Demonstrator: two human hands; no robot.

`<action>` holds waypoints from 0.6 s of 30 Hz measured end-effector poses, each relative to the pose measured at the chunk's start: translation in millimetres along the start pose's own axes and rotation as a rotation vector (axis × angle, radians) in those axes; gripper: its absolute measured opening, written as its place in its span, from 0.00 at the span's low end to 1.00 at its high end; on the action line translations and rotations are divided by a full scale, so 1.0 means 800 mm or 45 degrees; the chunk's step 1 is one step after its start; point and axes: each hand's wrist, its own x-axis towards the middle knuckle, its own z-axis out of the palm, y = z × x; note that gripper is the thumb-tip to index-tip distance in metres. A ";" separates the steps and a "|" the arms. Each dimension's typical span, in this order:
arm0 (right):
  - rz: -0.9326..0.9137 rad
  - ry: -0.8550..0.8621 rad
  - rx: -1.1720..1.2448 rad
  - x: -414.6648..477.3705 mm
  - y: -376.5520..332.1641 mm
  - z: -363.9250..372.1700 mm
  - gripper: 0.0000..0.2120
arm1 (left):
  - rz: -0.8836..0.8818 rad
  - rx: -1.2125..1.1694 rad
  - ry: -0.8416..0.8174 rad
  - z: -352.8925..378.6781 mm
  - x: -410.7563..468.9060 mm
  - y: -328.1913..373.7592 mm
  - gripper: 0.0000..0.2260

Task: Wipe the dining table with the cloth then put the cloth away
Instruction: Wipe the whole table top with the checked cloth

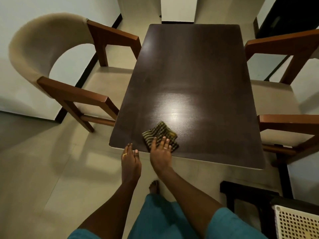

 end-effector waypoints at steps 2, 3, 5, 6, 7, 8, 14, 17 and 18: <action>-0.145 0.035 -0.023 -0.002 -0.005 0.012 0.27 | 0.014 0.018 -0.020 -0.006 0.011 0.005 0.19; -0.192 0.035 -0.061 -0.004 -0.002 0.014 0.28 | 0.018 0.023 -0.028 -0.007 0.017 0.008 0.19; -0.247 0.008 -0.137 -0.007 0.016 0.022 0.29 | 0.039 0.038 -0.048 -0.007 0.028 0.017 0.19; -0.246 0.035 -0.129 -0.007 0.029 0.024 0.29 | 0.063 0.044 -0.069 -0.004 0.033 0.024 0.19; -0.231 0.029 -0.122 -0.009 0.047 0.027 0.29 | 0.094 0.047 -0.096 0.002 0.037 0.034 0.19; -0.212 0.046 -0.143 -0.014 0.065 0.024 0.28 | 0.125 0.044 -0.124 0.010 0.040 0.045 0.19; 0.093 0.117 -0.165 -0.054 0.199 0.030 0.22 | 0.354 -0.025 -0.319 0.076 0.027 0.126 0.19; 0.293 0.191 -0.116 -0.085 0.268 0.032 0.24 | 0.439 -0.073 -0.420 0.110 0.002 0.160 0.19; 0.360 0.191 -0.076 -0.096 0.287 0.030 0.25 | 0.464 -0.079 -0.452 0.119 -0.006 0.168 0.19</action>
